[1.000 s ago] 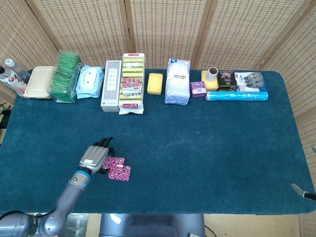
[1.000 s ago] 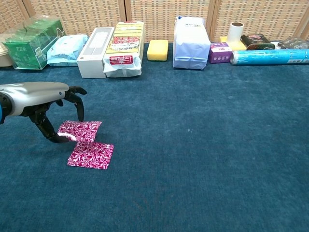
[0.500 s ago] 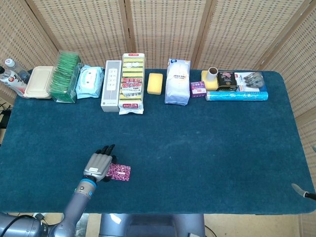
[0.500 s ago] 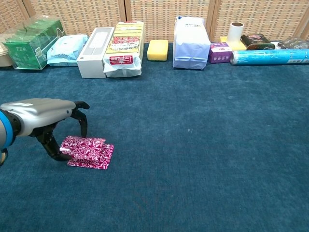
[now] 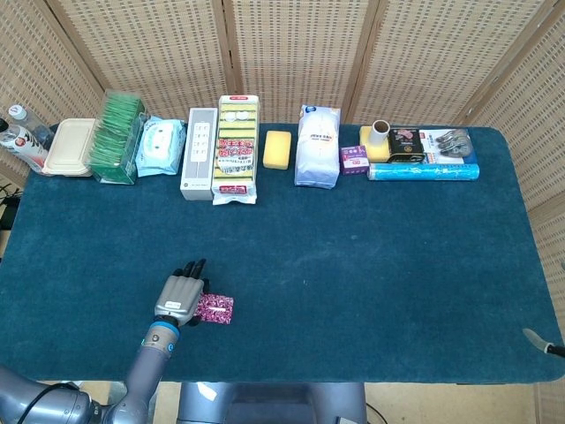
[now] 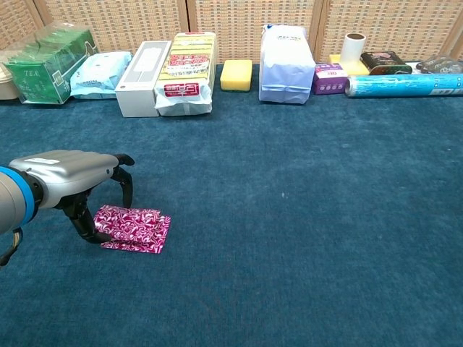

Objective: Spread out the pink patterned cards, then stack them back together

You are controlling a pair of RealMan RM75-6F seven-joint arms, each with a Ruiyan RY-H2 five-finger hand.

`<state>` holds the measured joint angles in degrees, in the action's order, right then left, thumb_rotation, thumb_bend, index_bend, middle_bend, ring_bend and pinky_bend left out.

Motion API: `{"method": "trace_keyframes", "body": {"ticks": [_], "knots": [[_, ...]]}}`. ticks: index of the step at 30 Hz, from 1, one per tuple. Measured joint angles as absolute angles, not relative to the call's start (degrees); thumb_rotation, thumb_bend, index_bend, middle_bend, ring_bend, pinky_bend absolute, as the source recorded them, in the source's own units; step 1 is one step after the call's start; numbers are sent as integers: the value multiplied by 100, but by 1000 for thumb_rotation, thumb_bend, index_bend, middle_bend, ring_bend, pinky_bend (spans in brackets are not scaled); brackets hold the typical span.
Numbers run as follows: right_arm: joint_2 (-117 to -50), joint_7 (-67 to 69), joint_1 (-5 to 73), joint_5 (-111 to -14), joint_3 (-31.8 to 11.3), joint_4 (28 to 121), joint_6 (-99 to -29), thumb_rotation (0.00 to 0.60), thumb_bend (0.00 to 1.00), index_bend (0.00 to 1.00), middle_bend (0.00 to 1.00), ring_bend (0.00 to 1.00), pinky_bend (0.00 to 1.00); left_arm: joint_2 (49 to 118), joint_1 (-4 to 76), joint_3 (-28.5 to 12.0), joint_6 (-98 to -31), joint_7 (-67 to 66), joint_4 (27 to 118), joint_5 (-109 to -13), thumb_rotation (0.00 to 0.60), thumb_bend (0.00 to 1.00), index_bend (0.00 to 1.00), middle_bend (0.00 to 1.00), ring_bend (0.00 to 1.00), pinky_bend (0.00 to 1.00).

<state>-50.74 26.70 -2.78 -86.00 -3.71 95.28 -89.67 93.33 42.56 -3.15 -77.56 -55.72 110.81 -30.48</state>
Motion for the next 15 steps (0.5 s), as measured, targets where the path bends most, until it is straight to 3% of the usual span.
{"method": "trace_keyframes", "body": {"ticks": [15], "knots": [[-5054,2676,-285,-8591,-375,9552,-8977,600,8,77,0,0,0,9472,4310,-291,-7834,-5723,10969,-2964,600,204,419,0,0,150]]}}
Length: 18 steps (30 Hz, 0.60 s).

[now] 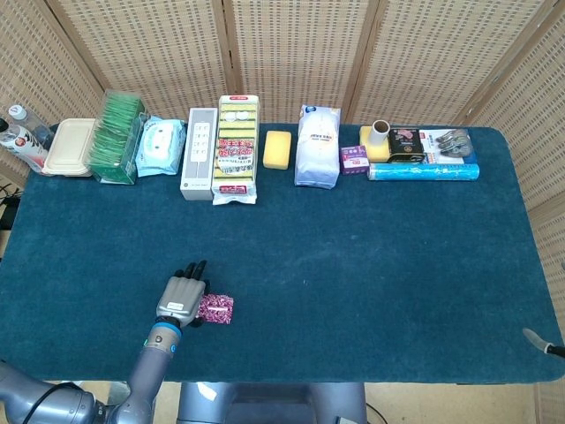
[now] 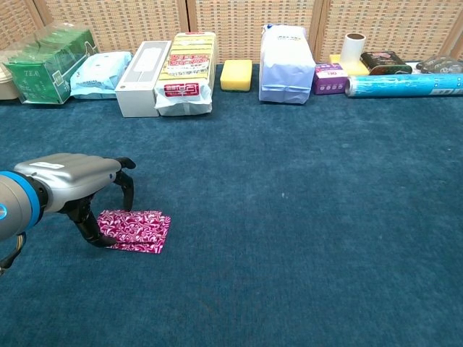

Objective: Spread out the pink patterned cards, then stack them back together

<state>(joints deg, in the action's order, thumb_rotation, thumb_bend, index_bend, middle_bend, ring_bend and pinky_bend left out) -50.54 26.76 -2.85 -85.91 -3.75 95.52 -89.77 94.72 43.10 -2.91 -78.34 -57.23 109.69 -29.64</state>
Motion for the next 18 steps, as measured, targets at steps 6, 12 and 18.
{"method": "trace_keyframes", "body": {"ticks": [6,12,18], "knots": [[-5031,2690,-289,-8593,-374,9565,-8978,600,8,77,0,0,0,9474,4314,-292,-7849,-5732,10963,-2987,600,203,419,0,0,150],[-5055,2671,-299,-8607,-368,9552,-8998,600,8,77,0,0,0,9475,4325,-237,-7830,-5772,10944,-3046,600,202,419,0,0,150],[-5057,2685,-300,-8601,-372,9539,-8998,600,8,77,0,0,0,9494,4302,-142,-7876,-5803,10911,-3172,600,202,415,0,0,150]]}}
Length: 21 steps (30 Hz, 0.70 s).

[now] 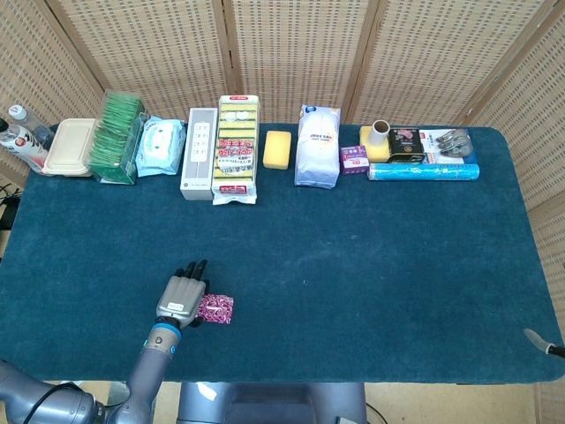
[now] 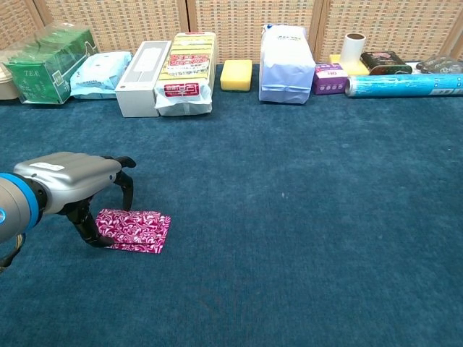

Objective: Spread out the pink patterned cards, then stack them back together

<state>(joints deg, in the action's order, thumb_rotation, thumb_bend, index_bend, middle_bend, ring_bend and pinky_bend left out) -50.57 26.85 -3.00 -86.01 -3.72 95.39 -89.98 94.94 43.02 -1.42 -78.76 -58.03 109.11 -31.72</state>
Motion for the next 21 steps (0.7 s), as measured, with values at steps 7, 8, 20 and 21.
{"method": "trace_keyframes", "body": {"ticks": [7,8,20,21], "knots": [[-5051,2680,-297,-8595,-375,9552,-8993,600,7,77,0,0,0,9525,4298,-139,-7861,-5833,10886,-3204,600,182,328,0,0,150],[-5052,2682,-298,-8596,-374,9546,-8992,600,8,77,0,0,0,9530,4299,-141,-7866,-5849,10886,-3193,600,182,313,0,0,150],[-5053,2687,-298,-8595,-379,9546,-8997,600,8,77,0,0,0,9530,4276,-163,-7876,-5847,10905,-3209,600,179,285,0,0,150],[-5053,2688,-298,-8594,-379,9546,-8995,600,8,77,0,0,0,9529,4274,-163,-7862,-5842,10912,-3205,600,179,285,0,0,150]]}}
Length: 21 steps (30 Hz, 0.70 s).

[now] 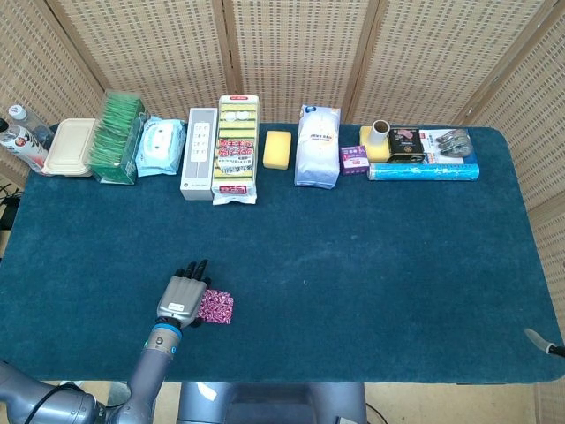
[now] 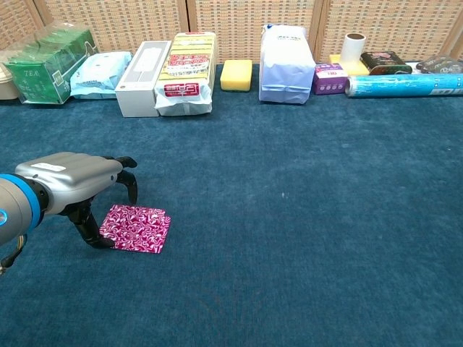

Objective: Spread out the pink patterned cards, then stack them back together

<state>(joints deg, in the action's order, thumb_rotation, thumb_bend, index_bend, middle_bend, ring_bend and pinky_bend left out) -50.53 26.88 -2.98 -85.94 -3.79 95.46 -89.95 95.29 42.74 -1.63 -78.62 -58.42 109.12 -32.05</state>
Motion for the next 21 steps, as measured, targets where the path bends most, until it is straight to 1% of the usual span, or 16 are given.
{"method": "trace_keyframes", "body": {"ticks": [13,21], "knots": [[-5044,2698,-298,-8607,-377,9547,-8995,600,8,77,0,0,0,9284,4206,-273,-7964,-5753,11088,-3092,600,180,286,0,0,150],[-5055,2652,-307,-8611,-374,9569,-9015,600,8,77,0,0,0,9386,4255,-298,-7867,-5818,10909,-2945,600,180,284,0,0,150]]}}
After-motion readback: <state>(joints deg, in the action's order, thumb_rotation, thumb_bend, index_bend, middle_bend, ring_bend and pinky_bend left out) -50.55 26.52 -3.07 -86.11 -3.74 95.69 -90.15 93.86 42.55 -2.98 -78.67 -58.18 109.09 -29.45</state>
